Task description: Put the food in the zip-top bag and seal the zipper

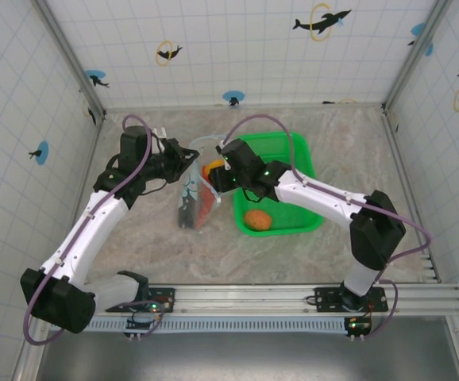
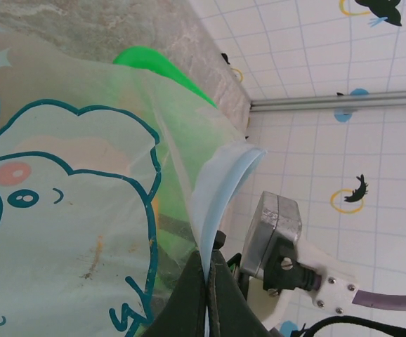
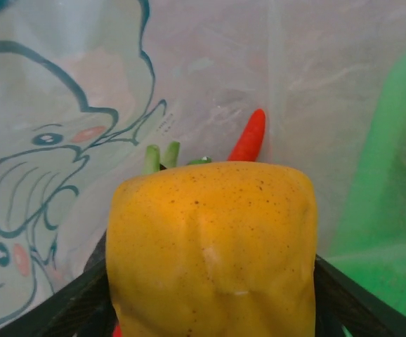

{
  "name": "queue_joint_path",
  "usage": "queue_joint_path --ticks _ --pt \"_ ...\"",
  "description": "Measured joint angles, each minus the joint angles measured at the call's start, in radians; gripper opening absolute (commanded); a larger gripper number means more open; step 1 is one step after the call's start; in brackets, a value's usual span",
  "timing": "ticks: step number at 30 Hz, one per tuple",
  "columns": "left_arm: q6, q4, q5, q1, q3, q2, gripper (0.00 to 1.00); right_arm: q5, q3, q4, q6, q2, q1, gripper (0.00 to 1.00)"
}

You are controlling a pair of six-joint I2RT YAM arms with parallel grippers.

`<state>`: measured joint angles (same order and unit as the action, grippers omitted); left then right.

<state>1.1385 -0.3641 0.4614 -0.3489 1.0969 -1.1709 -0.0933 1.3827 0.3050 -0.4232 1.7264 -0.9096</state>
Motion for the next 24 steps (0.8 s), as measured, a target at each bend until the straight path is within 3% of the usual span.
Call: queue_joint_path --ticks 3,7,16,24 --pt "0.008 0.0 0.0 0.0 0.0 0.0 0.0 -0.014 0.006 0.007 0.003 0.002 0.0 0.87" --pt "0.015 0.001 0.001 0.0 0.0 0.0 0.0 -0.016 0.007 0.006 0.012 -0.003 -0.001 0.88" --pt "0.019 0.03 -0.002 0.0 -0.029 0.006 0.0 0.007 0.007 -0.005 0.047 -0.166 0.016 0.72" --pt "0.018 0.027 -0.037 0.0 -0.033 0.023 0.0 0.079 -0.032 -0.049 0.013 -0.217 0.237 0.7"
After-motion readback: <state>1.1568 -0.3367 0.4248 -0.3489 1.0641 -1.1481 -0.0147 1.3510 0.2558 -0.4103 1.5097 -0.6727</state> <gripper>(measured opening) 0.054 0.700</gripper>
